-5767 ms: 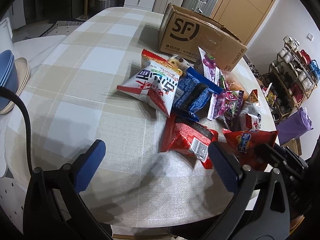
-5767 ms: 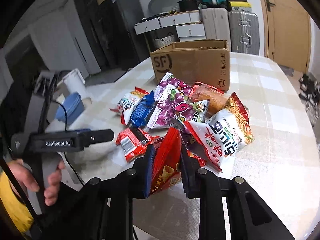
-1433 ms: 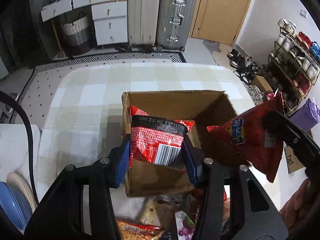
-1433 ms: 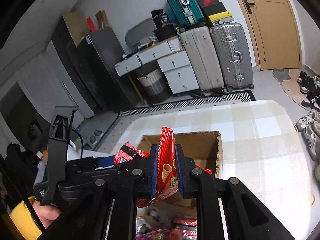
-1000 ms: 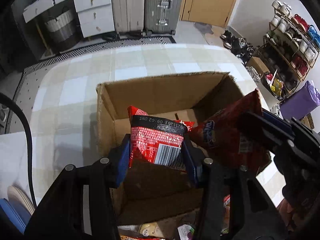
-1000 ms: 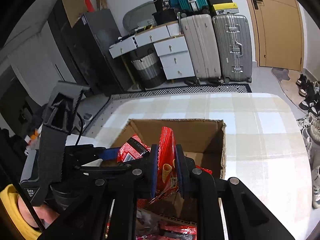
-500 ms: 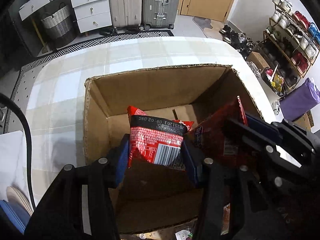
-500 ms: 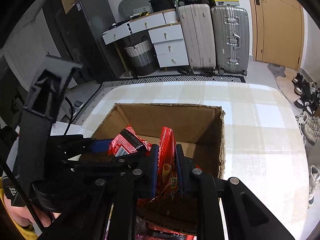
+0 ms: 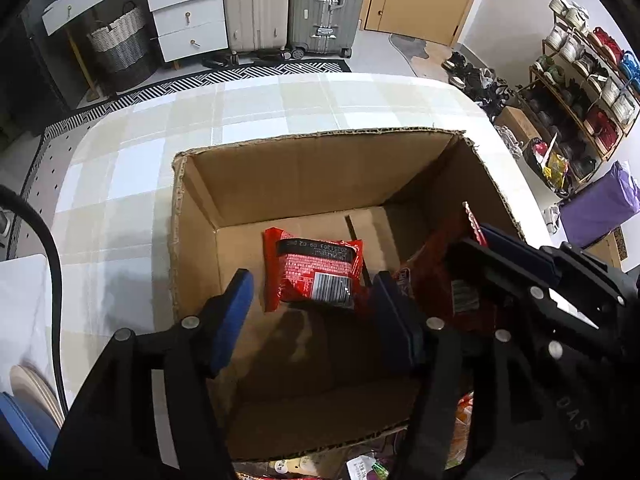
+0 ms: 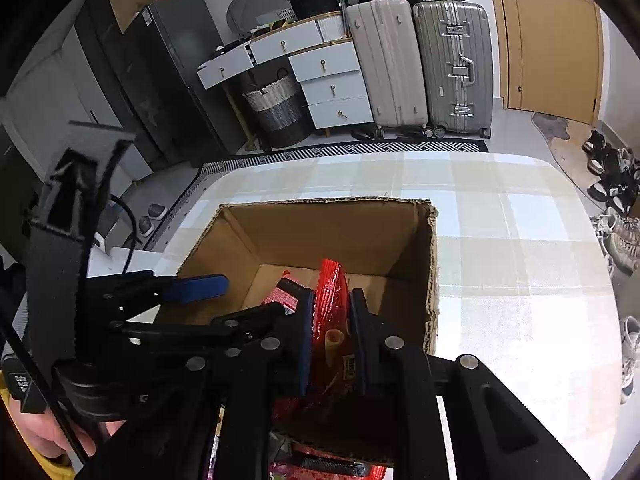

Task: Organize snacks
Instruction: 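Open both grippers to drop the red bags into the box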

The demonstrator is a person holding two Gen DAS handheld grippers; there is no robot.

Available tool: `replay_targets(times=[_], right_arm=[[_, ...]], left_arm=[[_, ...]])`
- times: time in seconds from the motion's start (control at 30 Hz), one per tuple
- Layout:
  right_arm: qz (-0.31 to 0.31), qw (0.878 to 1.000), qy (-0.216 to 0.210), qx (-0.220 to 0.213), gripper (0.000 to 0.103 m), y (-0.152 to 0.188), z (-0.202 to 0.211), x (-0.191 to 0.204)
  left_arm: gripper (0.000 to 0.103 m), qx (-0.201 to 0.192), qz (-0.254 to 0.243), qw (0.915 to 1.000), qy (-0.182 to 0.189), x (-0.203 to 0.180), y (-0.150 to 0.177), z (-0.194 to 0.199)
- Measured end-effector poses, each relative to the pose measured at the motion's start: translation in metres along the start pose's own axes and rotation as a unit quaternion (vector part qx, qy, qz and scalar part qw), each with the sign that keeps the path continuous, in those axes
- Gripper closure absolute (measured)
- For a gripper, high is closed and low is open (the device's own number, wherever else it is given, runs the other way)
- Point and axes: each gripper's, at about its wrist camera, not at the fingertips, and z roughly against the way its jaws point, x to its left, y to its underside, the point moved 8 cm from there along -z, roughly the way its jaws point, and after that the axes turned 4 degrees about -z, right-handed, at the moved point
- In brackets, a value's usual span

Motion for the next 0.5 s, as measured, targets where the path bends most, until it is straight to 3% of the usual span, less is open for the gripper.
replay_targets(times=[0.27, 0.37, 0.5], right_arm=[[-0.011, 1.0, -0.005, -0.01, 0.081, -0.004, 0.016, -0.002], [-0.003, 1.0, -0.008, -0.023, 0.081, -0.004, 0.031, 0.003], [0.0, 0.999, -0.013, -0.031, 0.081, -0.001, 0.05, 0.009]], left_arm=[[0.03, 0.002, -0.003, 1.0, -0.006, -0.001, 0.006, 0.014], [0.021, -0.005, 0.004, 0.9999, -0.009, -0.002, 0.01, 0.026], [0.017, -0.026, -0.002, 0.9996, -0.012, -0.005, 0.017, 0.047]])
